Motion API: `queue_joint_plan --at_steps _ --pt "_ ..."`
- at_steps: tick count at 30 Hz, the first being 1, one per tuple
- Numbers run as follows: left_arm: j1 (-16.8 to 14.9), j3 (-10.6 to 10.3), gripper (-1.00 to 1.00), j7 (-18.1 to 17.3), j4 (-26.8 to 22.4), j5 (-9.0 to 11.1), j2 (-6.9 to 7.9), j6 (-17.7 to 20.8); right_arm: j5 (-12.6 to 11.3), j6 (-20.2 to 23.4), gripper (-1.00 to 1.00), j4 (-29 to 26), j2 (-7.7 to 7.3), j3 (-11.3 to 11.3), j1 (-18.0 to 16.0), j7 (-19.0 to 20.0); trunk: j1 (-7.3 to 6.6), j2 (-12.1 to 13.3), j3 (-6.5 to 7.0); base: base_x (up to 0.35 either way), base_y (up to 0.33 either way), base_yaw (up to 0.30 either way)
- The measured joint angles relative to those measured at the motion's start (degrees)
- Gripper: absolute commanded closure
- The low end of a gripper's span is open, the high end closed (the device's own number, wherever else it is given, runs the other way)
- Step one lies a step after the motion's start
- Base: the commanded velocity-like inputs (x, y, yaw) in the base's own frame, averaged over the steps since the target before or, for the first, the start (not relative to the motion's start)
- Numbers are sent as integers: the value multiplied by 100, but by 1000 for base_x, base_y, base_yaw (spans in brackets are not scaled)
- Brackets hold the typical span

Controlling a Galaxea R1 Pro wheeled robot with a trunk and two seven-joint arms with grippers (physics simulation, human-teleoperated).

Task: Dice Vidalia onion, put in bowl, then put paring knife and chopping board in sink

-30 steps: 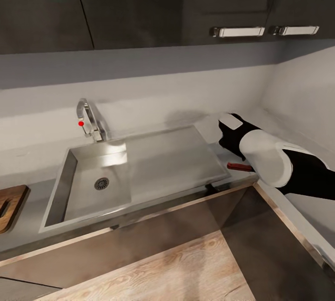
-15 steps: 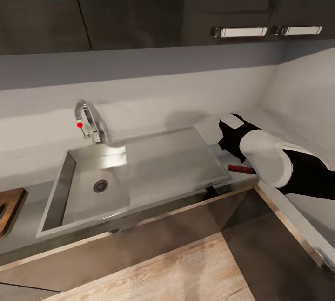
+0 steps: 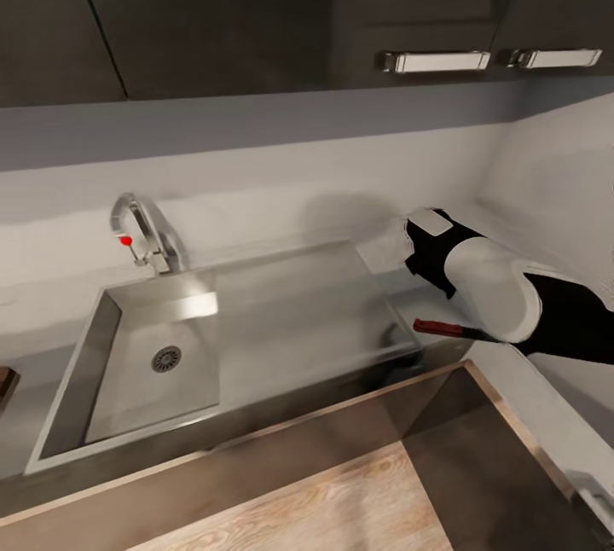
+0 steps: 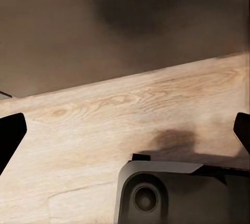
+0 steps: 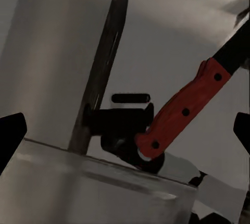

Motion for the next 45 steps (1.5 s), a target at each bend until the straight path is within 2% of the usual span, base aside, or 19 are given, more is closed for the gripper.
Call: queue_joint_plan --at_steps 5,12,20,45 --pt "0 0 -100 0 3 1 0 -1 0 2 -100 6 -142 3 0 1 1 0 0 84 -175 0" --pt "0 0 -100 0 3 1 0 -2 -6 8 -100 9 -217 3 10 3 1 1 0 12 -24 0" --pt "0 0 -100 0 3 0 0 -2 -16 11 -100 4 -333 -7 228 61 3 1 1 -72 -1 0" --pt "0 -1 -100 0 3 1 0 -2 -30 11 -100 7 -334 0 256 100 1 0 0 -16 0 0"
